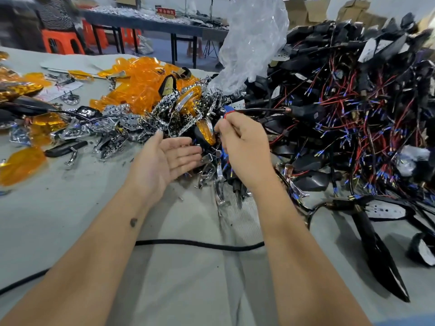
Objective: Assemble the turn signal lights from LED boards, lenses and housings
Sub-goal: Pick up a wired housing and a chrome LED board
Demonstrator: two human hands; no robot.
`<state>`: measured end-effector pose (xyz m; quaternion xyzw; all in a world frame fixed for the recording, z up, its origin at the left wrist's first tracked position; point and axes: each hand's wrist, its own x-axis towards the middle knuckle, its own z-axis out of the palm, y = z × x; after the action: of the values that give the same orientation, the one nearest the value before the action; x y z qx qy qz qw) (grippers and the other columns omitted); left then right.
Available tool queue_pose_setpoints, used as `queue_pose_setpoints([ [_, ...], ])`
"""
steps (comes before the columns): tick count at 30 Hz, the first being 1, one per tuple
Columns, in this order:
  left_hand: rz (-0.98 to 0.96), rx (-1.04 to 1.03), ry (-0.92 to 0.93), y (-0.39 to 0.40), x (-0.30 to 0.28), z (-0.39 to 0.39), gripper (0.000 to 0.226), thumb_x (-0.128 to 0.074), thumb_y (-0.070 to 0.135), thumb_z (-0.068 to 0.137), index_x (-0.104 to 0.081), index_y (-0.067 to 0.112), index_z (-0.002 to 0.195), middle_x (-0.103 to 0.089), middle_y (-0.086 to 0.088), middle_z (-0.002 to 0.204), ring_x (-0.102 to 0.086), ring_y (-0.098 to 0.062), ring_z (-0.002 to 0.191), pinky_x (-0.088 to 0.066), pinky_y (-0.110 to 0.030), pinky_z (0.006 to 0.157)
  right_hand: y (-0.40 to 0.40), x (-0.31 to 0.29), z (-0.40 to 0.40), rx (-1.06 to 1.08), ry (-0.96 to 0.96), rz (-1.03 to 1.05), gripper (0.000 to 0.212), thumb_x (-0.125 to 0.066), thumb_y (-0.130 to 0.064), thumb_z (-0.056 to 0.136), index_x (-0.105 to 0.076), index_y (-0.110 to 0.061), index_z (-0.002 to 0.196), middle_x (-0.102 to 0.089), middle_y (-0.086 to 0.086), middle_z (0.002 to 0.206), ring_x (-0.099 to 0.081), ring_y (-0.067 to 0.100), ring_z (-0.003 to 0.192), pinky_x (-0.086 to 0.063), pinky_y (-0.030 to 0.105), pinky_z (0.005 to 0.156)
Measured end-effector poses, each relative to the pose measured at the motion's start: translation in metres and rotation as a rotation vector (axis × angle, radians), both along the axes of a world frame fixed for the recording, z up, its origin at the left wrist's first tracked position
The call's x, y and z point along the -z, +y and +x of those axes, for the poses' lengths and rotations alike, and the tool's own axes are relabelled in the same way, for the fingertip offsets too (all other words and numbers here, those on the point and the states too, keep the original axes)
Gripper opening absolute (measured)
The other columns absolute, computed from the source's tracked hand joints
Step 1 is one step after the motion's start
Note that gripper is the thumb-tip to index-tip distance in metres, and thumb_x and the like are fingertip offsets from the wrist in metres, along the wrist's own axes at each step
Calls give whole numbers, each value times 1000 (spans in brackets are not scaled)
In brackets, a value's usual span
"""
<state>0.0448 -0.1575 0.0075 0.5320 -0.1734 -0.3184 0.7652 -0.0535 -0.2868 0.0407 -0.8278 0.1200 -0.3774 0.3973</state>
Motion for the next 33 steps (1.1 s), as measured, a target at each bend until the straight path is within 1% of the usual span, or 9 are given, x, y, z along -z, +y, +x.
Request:
queue_pose_setpoints([
  [2, -63, 58, 70, 0, -1, 2, 65, -12, 46, 107, -62, 3, 110, -76, -15, 99, -74, -24, 93, -60, -27, 69, 10, -2, 3, -72, 13, -2, 30, -51, -9, 101, -54, -3, 71, -43, 1, 58, -38, 10, 59, -34, 30, 59],
  [7, -72, 280, 140, 4, 1, 5, 81, -13, 55, 103, -74, 2, 97, -74, -14, 87, -71, -24, 71, -59, -31, 66, 21, 5, 6, -349, 372, -28, 27, -56, -2, 95, -59, 13, 73, -49, 1, 52, -43, 8, 48, -41, 24, 54],
  [13, -28, 388, 165, 10, -1, 8, 66, -35, 52, 94, -70, 0, 111, -73, -18, 88, -64, -24, 55, -54, -25, 56, 16, 0, -7, -676, 499, 163, 21, -56, 1, 96, -69, 12, 83, -53, 5, 49, -46, 15, 43, -40, 30, 55],
  [20, 153, 442, 13, 4, 1, 1, 44, -55, 39, 82, -77, 5, 100, -73, -19, 99, -72, -25, 79, -58, -27, 61, 33, 4, -3, -722, 816, 82, 23, -58, -8, 98, -69, -2, 79, -51, -2, 43, -44, 19, 43, -44, 40, 60],
  [23, 192, 375, 2, -1, 4, -3, 34, -60, 22, 90, -71, -6, 105, -69, -25, 100, -67, -29, 81, -58, -33, 65, 37, 3, -1, -693, 809, 101, 24, -55, -9, 100, -69, 7, 90, -54, 4, 51, -48, 17, 42, -44, 29, 48],
  [26, 116, 219, 13, -5, 4, -6, 35, -53, 17, 98, -77, 9, 74, -70, -7, 71, -66, -13, 60, -54, -21, 53, 36, 0, -2, -662, 794, 99, 33, -52, -17, 103, -67, 12, 102, -64, 14, 68, -58, 21, 52, -51, 28, 54],
  [28, 53, 43, -23, -6, 1, -3, 44, -49, 18, 101, -70, 16, 62, -56, 2, 54, -53, -10, 48, -44, -21, 45, 33, -5, -3, -630, 719, 150, 37, -53, -24, 103, -67, 8, 91, -68, 15, 70, -61, 18, 52, -53, 27, 54],
  [31, -19, -149, -178, -4, -1, 0, 33, -44, 20, 104, -62, 15, 77, -47, 2, 60, -45, -11, 54, -42, -24, 53, 21, -10, -1, -370, 503, 381, 44, -54, -37, 101, -64, -3, 74, -68, 14, 60, -61, 20, 48, -51, 26, 48],
  [33, -53, -171, -259, 1, -1, -2, 31, -44, 17, 104, -63, 14, 80, -50, 5, 61, -48, -8, 54, -46, -21, 57, 12, -9, 2, -117, 303, 555, 41, -53, -40, 100, -61, -4, 81, -70, 16, 63, -63, 23, 48, -53, 29, 48],
])
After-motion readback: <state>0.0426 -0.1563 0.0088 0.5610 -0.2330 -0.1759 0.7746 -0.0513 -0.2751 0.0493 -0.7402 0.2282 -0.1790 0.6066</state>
